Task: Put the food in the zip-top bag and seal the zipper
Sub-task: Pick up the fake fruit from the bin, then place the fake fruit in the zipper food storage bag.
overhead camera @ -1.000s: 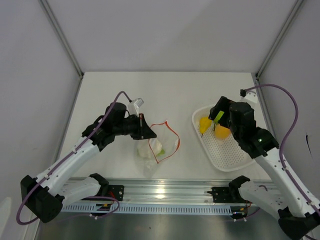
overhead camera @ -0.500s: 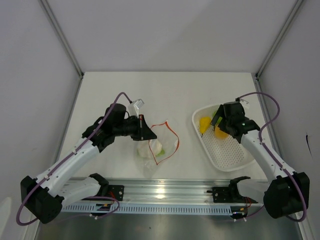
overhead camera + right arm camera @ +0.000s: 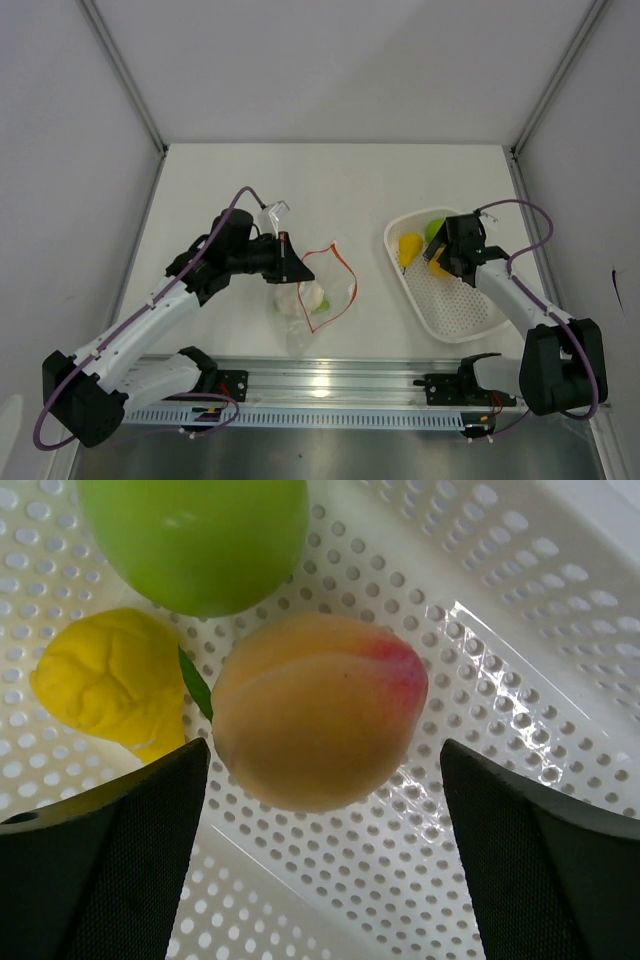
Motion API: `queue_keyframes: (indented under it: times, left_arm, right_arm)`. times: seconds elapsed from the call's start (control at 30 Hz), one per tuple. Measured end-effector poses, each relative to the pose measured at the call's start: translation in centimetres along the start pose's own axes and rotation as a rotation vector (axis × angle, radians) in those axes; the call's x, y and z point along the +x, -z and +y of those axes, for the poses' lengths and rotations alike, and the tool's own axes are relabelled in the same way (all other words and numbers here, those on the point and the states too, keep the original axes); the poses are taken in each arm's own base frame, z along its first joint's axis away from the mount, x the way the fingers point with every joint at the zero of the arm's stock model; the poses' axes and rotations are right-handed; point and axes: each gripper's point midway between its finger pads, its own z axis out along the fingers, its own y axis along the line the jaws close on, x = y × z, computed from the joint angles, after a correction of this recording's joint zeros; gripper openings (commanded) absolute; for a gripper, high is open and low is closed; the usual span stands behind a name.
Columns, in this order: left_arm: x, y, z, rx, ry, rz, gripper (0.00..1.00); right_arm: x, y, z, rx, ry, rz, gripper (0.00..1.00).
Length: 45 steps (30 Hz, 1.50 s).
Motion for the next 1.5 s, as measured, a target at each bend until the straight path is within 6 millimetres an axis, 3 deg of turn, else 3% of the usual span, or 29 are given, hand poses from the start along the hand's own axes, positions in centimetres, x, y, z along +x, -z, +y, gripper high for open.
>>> queue_keyframes:
  times: [0.27,0.4,0.57,0.73,0.83,0.9,1.03,1.17,1.33,1.5]
  left_arm:
    - [0.0,0.0,0.0,0.001,0.0,0.001,0.01]
    - [0.0,0.0,0.0,0.001,0.0,0.001,0.01]
    - [0.0,0.0,0.0,0.0,0.001,0.002,0.01]
    - [0.0,-0.1,0.1,-0.001,0.002,0.003,0.01]
    - [0.1,-0.2,0.2,-0.004,0.005,0.007,0.01]
    - [0.1,-0.3,0.3,-0.009,0.009,0.012,0.01]
    - [0.2,-0.6,0.6,-0.017,0.016,0.02,0.01]
    - [0.2,-0.8,0.8,-0.022,0.02,0.025,0.0]
    - [0.1,-0.8,0.9,-0.027,0.02,0.021,0.01]
    - [0.1,-0.7,0.9,-0.03,0.02,0.019,0.0]
  right_arm:
    - [-0.2,-1.4,0.3,-0.015,-0.017,-0.009,0.74]
    - [-0.3,-1.6,0.7,-0.042,-0.022,-0.026,0.49]
    - [-0.3,-0.4,0.9,-0.074,-0.024,-0.027,0.41]
    - [-2.1,5.4,2.9,-0.228,-0.012,-0.103,0.4]
    - [-3.9,11.0,6.2,-0.427,0.013,-0.166,0.4]
    - [-3.7,15.0,8.7,-0.587,0.054,-0.178,0.4]
    - [0.7,21.0,12.5,-0.866,0.196,-0.094,0.42]
    - [6.5,24.5,14.8,-1.026,0.356,0.034,0.43]
    - [12.2,25.3,16.3,-1.051,0.509,0.125,0.44]
    - [14.8,24.6,17.4,-1.016,0.578,0.145,0.48]
